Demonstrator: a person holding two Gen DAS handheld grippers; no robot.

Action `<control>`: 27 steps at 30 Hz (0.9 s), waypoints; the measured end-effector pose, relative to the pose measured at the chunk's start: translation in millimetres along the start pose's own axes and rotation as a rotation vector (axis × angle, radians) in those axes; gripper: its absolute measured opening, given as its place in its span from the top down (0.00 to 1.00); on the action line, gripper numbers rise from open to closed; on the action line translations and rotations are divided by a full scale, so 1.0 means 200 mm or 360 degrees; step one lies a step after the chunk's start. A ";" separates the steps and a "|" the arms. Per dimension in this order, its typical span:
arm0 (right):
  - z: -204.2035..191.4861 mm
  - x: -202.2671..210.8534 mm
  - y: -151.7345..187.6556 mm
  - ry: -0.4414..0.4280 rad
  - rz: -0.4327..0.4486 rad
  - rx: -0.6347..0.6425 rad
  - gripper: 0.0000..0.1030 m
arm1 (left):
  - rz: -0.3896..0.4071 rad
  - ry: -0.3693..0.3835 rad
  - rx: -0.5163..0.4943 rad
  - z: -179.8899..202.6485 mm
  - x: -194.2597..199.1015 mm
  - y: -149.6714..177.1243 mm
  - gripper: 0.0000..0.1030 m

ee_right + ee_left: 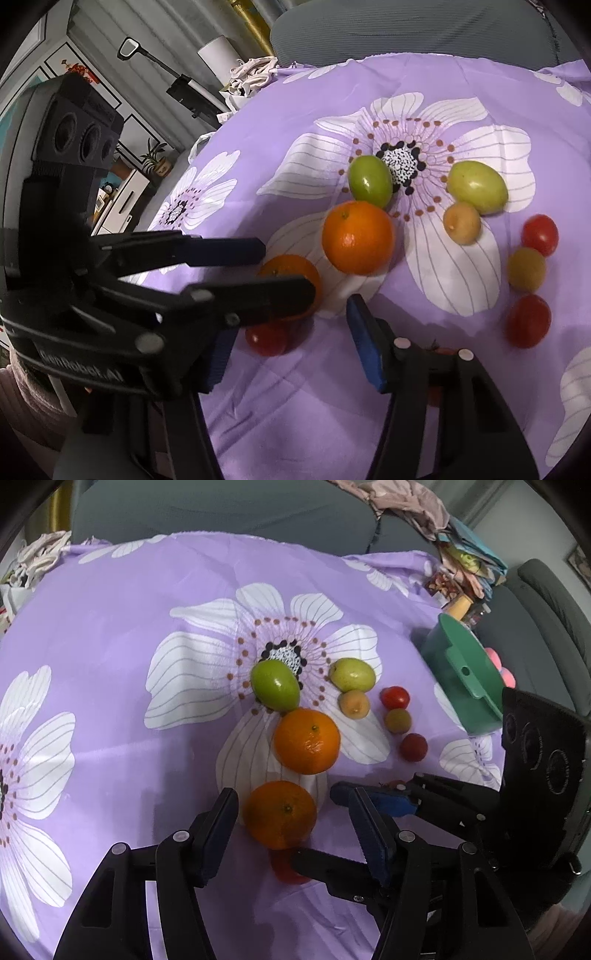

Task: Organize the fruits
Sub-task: 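Close the left gripper around the smaller orange, then lift the orange with the left gripper and carry it over the green bowl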

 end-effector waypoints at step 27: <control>-0.01 -0.02 0.03 0.0035 -0.0063 0.0050 0.60 | -0.0044 0.0020 -0.0030 0.02 0.00 0.02 0.56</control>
Point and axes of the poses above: each gripper's, at about its wrist camera, not at the fingertips, and x roughly against the way its jaws point, z to its right, y to its underside, the point moved 1 cm from there along -x, roughly the way its jaws point, and after that the axes turned 6 degrees about -y, right-handed, at the moved point
